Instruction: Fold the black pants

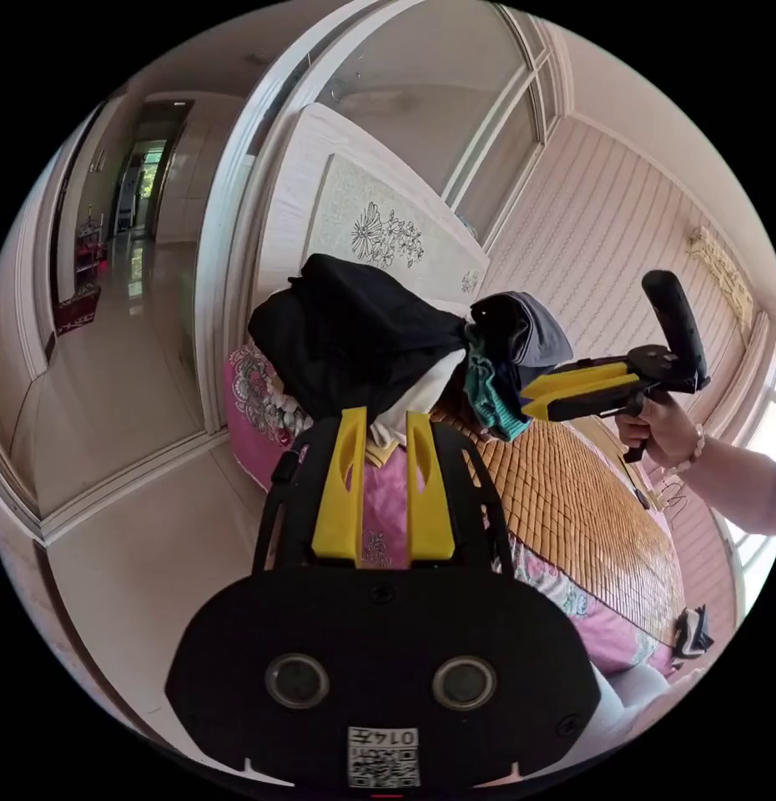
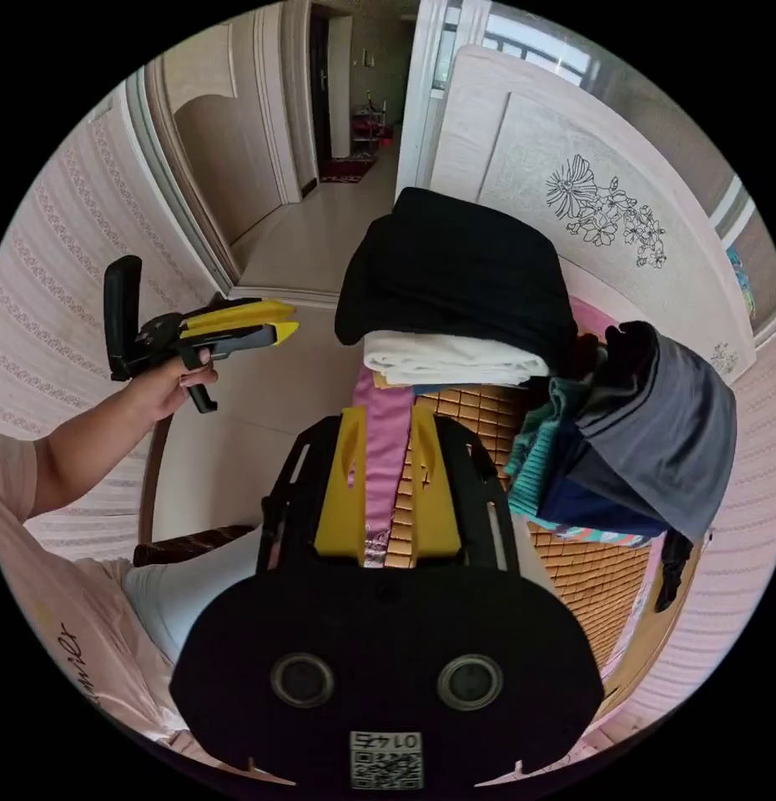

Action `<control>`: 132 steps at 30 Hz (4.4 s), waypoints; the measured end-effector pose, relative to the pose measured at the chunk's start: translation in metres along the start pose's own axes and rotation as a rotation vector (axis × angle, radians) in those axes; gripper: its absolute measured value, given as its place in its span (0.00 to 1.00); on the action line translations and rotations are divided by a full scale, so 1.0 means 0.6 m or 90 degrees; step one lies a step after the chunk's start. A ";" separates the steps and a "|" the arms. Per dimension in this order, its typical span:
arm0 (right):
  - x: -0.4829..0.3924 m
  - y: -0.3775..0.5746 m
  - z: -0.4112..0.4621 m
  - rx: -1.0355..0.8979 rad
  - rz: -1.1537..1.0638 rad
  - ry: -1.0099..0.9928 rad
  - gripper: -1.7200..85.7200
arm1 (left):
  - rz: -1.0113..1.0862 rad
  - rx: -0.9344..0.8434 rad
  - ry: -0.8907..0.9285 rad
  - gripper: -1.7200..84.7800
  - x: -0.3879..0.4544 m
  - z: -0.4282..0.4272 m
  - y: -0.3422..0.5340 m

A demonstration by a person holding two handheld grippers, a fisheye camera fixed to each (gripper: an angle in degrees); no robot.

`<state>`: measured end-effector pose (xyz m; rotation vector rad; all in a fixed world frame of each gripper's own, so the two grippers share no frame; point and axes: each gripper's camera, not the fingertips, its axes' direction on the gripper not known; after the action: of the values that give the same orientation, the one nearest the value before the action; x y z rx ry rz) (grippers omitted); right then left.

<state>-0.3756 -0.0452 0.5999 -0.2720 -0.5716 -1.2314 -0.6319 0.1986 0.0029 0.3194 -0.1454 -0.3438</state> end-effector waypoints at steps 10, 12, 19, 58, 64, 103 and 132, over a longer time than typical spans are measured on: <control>-0.015 -0.244 0.115 -0.010 -0.055 0.065 0.15 | 0.030 0.037 -0.040 0.10 -0.035 0.055 -0.109; -0.015 -0.258 0.135 -0.013 -0.063 0.072 0.12 | 0.027 0.032 -0.045 0.09 -0.043 0.048 -0.120; 0.021 -0.256 0.094 -0.006 -0.061 0.035 0.04 | 0.055 0.032 -0.042 0.09 -0.051 -0.015 -0.160; 0.250 0.562 -0.296 0.528 0.447 -0.074 0.02 | 0.289 0.034 0.171 0.03 0.158 -0.326 -0.263; 0.188 0.860 -0.111 0.217 0.728 -0.053 0.02 | 0.154 -0.262 0.227 0.03 0.158 -0.183 0.005; -0.085 0.591 0.156 0.090 0.359 -0.080 0.04 | 0.106 -0.359 0.109 0.11 0.234 -0.049 0.195; -0.215 0.821 -0.013 0.064 0.644 0.192 0.13 | 0.160 -0.283 0.222 0.10 0.335 -0.060 0.167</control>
<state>0.0614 0.2147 0.5753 -0.2348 -0.1675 -0.2495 -0.4070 0.2272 0.0198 -0.0835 0.2318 -0.0617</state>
